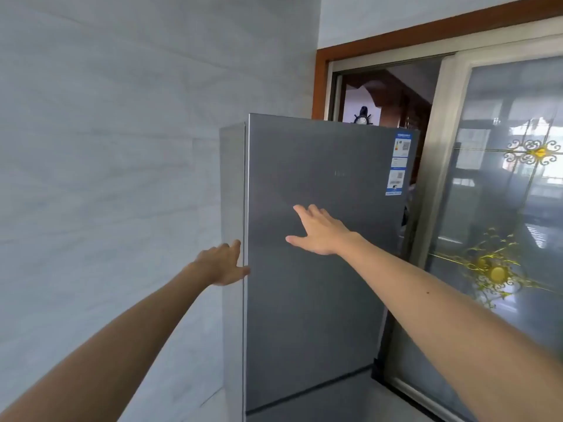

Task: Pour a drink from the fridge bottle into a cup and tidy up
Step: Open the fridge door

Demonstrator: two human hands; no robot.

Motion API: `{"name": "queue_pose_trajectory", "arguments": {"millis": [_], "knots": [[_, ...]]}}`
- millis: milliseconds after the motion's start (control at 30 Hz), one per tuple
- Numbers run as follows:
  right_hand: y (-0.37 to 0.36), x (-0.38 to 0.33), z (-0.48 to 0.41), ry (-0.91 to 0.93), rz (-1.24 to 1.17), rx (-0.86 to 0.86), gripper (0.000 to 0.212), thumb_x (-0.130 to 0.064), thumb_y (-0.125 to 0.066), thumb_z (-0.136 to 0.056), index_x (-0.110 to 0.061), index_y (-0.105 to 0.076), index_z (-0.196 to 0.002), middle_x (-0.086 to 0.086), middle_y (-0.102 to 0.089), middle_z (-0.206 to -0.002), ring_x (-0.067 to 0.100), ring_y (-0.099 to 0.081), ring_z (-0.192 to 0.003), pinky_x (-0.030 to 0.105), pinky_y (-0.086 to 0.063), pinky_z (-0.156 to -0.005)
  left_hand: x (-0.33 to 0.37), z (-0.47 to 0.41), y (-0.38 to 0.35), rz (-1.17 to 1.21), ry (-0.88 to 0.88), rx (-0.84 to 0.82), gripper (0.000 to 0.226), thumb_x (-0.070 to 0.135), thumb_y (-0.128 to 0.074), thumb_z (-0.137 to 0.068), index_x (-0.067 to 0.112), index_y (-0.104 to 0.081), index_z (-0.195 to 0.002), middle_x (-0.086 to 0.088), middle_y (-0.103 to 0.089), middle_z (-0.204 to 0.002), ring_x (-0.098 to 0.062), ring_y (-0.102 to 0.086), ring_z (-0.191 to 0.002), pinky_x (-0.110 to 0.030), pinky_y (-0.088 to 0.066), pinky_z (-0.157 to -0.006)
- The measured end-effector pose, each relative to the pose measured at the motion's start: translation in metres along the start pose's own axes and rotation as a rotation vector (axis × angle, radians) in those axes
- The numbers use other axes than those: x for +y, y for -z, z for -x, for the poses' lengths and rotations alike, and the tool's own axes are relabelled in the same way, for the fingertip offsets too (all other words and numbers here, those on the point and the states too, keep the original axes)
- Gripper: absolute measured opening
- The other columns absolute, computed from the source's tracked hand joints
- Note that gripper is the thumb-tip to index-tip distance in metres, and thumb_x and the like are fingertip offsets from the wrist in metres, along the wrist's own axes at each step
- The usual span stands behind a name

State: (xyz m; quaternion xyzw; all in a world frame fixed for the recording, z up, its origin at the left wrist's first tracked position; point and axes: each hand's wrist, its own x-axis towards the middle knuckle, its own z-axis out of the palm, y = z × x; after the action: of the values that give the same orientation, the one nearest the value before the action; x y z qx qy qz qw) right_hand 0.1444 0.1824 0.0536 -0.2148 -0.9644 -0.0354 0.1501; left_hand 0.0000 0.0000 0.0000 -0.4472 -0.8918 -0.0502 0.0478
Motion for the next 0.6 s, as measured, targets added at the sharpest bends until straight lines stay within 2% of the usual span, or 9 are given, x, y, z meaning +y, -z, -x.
{"name": "queue_pose_trajectory", "arguments": {"millis": [100, 200, 300, 367, 500, 600], "knots": [[0.002, 0.001, -0.027, 0.049, 0.022, 0.081, 0.078, -0.061, -0.045, -0.093, -0.023, -0.012, -0.152, 0.012, -0.028, -0.148, 0.032, -0.033, -0.132, 0.050, -0.045, -0.096, -0.001, -0.016, -0.009, 0.029, 0.042, -0.005, 0.064, 0.051, -0.046, -0.097, 0.009, -0.032, -0.143, -0.014, -0.056, -0.129, -0.034, -0.058, -0.113, -0.041, -0.045, -0.089], [0.004, -0.002, -0.057, 0.100, 0.027, 0.231, 0.078, -0.060, -0.042, -0.095, -0.023, -0.008, -0.154, 0.013, -0.015, -0.156, 0.034, -0.022, -0.139, 0.051, -0.038, -0.103, -0.001, -0.032, -0.020, 0.077, 0.085, -0.026, 0.064, 0.051, -0.046, -0.097, 0.010, -0.031, -0.143, -0.013, -0.056, -0.129, -0.033, -0.058, -0.113, -0.041, -0.045, -0.088], [-0.001, -0.003, -0.085, 0.150, 0.034, 0.355, 0.079, -0.060, -0.040, -0.096, -0.026, -0.002, -0.156, 0.013, 0.001, -0.162, 0.033, -0.004, -0.148, 0.056, -0.019, -0.116, -0.002, -0.049, -0.030, 0.128, 0.126, -0.002, 0.064, 0.052, -0.046, -0.097, 0.010, -0.030, -0.143, -0.013, -0.058, -0.126, -0.033, -0.059, -0.110, -0.041, -0.045, -0.087], [-0.004, -0.004, -0.103, 0.186, 0.057, 0.421, 0.080, -0.061, -0.039, -0.095, -0.028, 0.000, -0.156, 0.014, 0.006, -0.163, 0.034, 0.002, -0.150, 0.059, -0.008, -0.119, -0.004, -0.059, -0.035, 0.184, 0.151, 0.003, 0.066, 0.051, -0.046, -0.096, 0.012, -0.026, -0.146, -0.013, -0.058, -0.125, -0.033, -0.058, -0.110, -0.041, -0.046, -0.088], [-0.004, -0.003, -0.135, 0.330, 0.216, 0.591, 0.080, -0.060, -0.043, -0.093, -0.028, -0.008, -0.157, 0.018, -0.001, -0.163, 0.039, -0.003, -0.150, 0.063, -0.009, -0.117, -0.008, -0.077, -0.042, 0.340, 0.170, 0.016, 0.074, 0.049, -0.050, -0.095, 0.016, -0.016, -0.152, -0.014, -0.059, -0.123, -0.031, -0.057, -0.111, -0.042, -0.047, -0.092], [-0.005, -0.001, -0.156, 0.340, 0.249, 0.666, 0.080, -0.062, -0.041, -0.092, -0.028, -0.009, -0.157, 0.019, -0.004, -0.163, 0.042, -0.003, -0.149, 0.067, -0.010, -0.115, -0.010, -0.089, -0.046, 0.422, 0.186, 0.018, 0.076, 0.052, -0.052, -0.093, 0.019, -0.016, -0.151, -0.011, -0.059, -0.117, -0.031, -0.057, -0.108, -0.043, -0.048, -0.093]]}}
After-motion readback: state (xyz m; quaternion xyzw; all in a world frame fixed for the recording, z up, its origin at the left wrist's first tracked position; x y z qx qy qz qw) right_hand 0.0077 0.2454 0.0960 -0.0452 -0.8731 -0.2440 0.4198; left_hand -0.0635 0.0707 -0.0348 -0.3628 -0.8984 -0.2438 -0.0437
